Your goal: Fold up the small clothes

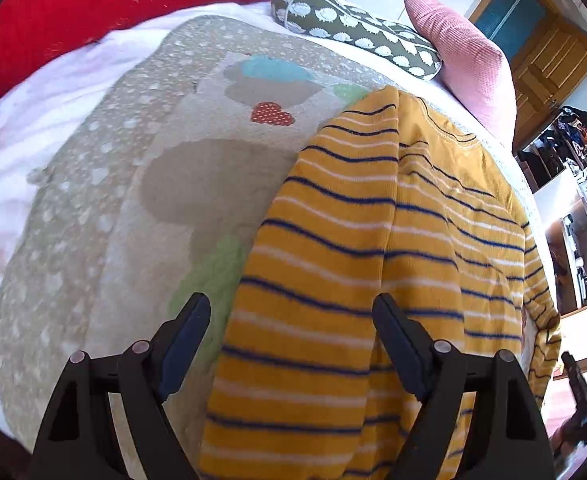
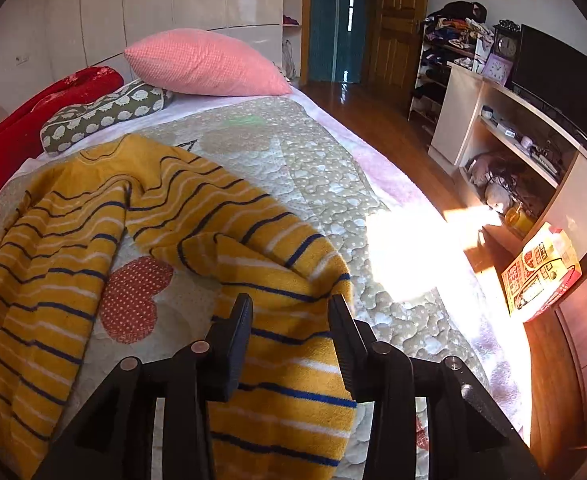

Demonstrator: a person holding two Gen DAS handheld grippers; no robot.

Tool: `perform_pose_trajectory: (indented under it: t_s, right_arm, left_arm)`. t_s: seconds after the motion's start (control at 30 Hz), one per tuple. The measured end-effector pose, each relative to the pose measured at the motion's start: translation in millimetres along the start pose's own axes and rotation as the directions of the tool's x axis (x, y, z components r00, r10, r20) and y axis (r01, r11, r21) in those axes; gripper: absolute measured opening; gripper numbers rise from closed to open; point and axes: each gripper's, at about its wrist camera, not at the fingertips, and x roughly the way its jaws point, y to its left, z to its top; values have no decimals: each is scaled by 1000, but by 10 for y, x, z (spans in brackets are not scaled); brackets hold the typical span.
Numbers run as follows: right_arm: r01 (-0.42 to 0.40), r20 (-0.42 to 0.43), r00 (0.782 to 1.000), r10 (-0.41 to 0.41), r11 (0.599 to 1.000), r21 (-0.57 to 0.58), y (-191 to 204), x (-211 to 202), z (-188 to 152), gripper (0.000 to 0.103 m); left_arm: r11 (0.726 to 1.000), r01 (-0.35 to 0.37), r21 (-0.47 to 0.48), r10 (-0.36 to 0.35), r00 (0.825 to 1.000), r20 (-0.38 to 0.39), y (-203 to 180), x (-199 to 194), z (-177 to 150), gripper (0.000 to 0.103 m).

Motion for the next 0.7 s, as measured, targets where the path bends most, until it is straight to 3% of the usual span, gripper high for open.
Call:
perform_pose_trajectory:
  t_s: [0.1, 0.13, 0.17, 0.2, 0.27, 0.3, 0.37, 0.5, 0.57, 0.63, 0.7]
  right_arm:
    - [-47, -6, 999, 47, 998, -32, 173, -71, -126, 42]
    - [-57, -15, 998, 56, 998, -38, 203, -76, -167, 42]
    - [-61, -26, 998, 60, 997, -43, 232, -77, -210, 42]
    - [-63, -37, 997, 62, 997, -48, 251, -71, -243, 42]
    - [-60, -53, 997, 57, 997, -57, 264, -54, -303, 42]
    - [-56, -58, 997, 52, 997, -58, 270, -42, -314, 42]
    - [-59, -67, 996, 55, 997, -58, 291, -28, -319, 42]
    - [-61, -68, 996, 55, 994, -86, 419, -11, -326, 42]
    - [-77, -82, 994, 70, 993, -90, 501, 33, -335, 42]
    - [-113, -98, 990, 105, 990, -78, 579, 59, -339, 42]
    - [-166, -113, 981, 158, 984, -62, 646, 59, -344, 42]
  left_arm:
    - [1000, 0, -1, 0, 999, -52, -66, 389, 308, 82]
    - [1000, -16, 10, 17, 998, -67, -108, 501, 371, 68]
    - [999, -32, 15, 34, 996, -80, -143, 571, 402, 39]
    - [998, -63, 16, 64, 994, -92, -178, 612, 437, 33]
    - [998, -61, 9, 62, 995, -81, -192, 557, 516, 11]
    - [995, -95, 11, 96, 994, -61, -174, 501, 574, 11]
    - [975, -223, 5, 223, 975, 12, -48, 355, 734, 11]
    - [908, -417, -45, 419, 903, 91, 294, 82, 1054, 12]
    - [883, -469, -31, 470, 876, 112, 339, -8, 1077, 19]
    - [898, -439, -12, 437, 890, 126, 339, -108, 997, 21]
    - [929, -369, -3, 366, 920, 139, 334, -264, 799, 26]
